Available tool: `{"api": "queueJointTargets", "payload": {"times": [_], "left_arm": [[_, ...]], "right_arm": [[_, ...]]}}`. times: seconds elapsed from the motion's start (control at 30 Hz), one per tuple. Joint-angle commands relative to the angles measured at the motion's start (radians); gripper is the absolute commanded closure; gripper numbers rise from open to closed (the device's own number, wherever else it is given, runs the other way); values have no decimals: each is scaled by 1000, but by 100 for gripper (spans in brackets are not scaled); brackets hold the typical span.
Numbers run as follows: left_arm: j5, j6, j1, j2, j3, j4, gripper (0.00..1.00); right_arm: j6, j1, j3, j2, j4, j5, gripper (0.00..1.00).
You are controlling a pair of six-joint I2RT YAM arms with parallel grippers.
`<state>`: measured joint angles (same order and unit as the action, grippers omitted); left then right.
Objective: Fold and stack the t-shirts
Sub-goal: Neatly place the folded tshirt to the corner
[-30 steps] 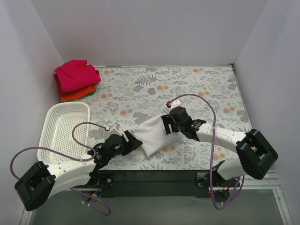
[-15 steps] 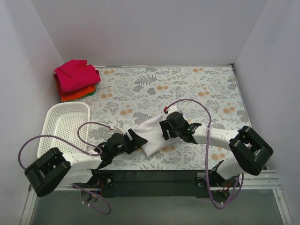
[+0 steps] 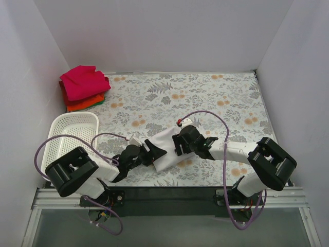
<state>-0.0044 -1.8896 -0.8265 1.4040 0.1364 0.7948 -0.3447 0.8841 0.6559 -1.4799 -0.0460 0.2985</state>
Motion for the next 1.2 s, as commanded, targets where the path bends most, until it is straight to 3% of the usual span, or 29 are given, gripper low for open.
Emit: {"api": "queueJointTargets", "payload": {"times": [0.0,0.17,0.27,0.3,0.33,0.5,0.67,0.83,1.17], "left_arm": [[3,27,1,87,-3,-83,39],[-11,41,1,159,32,-80,58],[-16,55,1,200,55,-81,78],[-17,70,1,208,66,-86,93],[-28,78,1,213,75,-113,99],[-112,179,1,139,199,-310,100],[-297,369,10,0,357,-640,100],[-290,549,102,-30,489,-785,100],[-123,892,332,159,788,-873,100]], "right_arm": [[-17,19,-22,-10,0,-41,31],[-19,26,-29,-13,-6,-52,31],[-20,30,-32,-17,-12,-56,31],[-20,30,-33,-17,-12,-56,31],[-20,30,-33,-17,-12,-56,31],[-5,30,-32,27,14,-7,31],[36,10,7,139,81,94,27],[102,-57,54,239,83,108,25],[159,-139,38,389,58,59,24]]}}
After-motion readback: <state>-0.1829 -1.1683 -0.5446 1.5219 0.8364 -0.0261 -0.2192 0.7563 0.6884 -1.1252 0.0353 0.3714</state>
